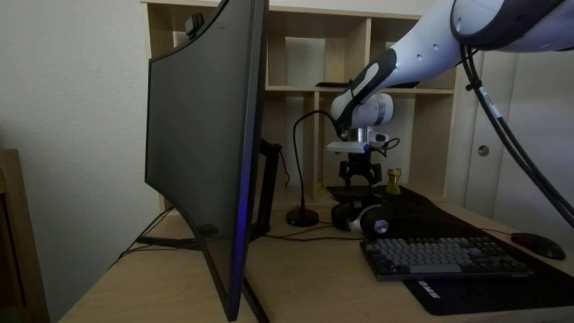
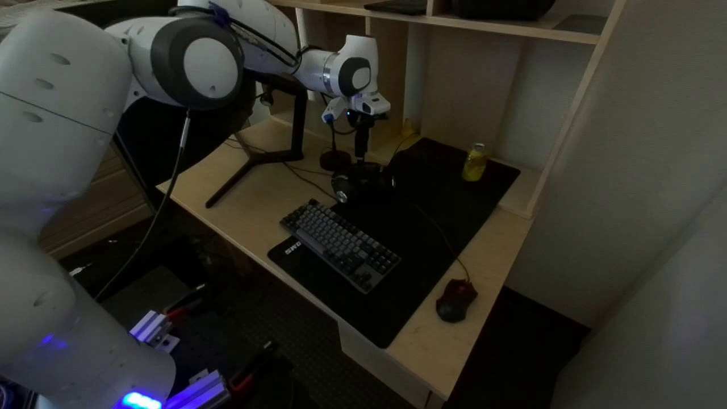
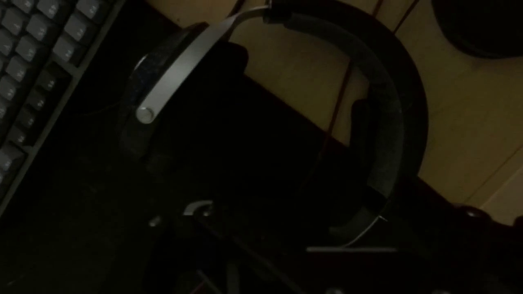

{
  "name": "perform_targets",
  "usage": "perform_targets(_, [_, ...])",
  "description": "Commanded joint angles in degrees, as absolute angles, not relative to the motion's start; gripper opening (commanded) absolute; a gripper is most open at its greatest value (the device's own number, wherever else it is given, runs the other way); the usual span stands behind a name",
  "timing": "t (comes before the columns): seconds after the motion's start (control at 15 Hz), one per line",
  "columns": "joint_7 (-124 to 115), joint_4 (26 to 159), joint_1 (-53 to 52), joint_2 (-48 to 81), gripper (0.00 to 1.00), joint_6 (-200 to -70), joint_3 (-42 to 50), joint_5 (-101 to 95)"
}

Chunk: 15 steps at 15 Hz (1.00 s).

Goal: Move the black headphones to the right side of the desk

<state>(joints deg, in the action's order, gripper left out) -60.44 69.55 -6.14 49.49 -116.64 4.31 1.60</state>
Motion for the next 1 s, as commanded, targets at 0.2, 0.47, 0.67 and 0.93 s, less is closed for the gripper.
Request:
perform_targets(0.2, [-61.86,58.78,-6.62,59.17,1.00,-122.83,3.66,3.79])
perform_targets(0.47, [-61.28,62.16,-6.79,56.80,1.00,-122.12,3.84,3.38])
perform_targets(0.67, [-62.43,59.93,-7.04,59.69,1.00,-124.41,4.50,2.94])
perform_targets(0.93, [-62.86,58.42,-6.58,62.99,1.00,-129.72,3.85,4.12])
